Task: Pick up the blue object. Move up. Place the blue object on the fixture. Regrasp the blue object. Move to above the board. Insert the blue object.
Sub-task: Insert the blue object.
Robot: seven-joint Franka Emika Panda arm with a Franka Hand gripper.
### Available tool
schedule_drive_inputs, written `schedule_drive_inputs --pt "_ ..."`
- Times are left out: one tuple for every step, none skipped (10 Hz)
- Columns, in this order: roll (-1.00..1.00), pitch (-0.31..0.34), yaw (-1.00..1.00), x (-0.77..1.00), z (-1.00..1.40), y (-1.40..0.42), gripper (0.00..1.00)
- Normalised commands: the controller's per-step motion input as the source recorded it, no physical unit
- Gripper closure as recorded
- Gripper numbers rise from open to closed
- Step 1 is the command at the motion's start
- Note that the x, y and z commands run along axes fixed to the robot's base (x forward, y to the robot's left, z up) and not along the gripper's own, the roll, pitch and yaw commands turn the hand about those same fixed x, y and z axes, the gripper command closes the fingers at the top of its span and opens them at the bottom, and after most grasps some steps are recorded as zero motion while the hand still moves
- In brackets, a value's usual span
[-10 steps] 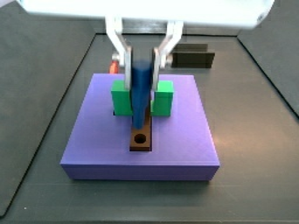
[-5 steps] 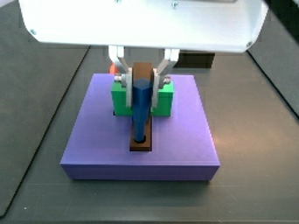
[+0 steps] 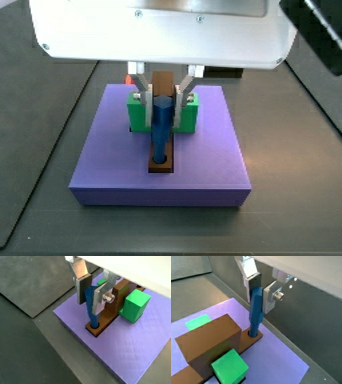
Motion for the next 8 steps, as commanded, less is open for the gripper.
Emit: schedule_drive_inputs --pt "0.00 -0.076 0.06 0.04 -0.35 0.00 1.00" --pt "0.00 -0.123 0.06 0.09 -0.44 0.00 1.00" --pt "0.08 -0.130 0.00 0.00 -0.51 0.00 1.00" --pt "0.08 -0.113 0.00 -0.05 -0.48 0.00 1.00" --pt "0.11 -0.114 0.00 -0.16 -0.42 0.00 1.00" --pt "0.12 -0.101 0.00 -0.13 -0.43 0.00 1.00" --pt "0.08 -0.057 0.00 -0.06 -0.29 0.00 1.00" --pt "0.00 0.000 0.00 0.00 0.00 0.00 1.00"
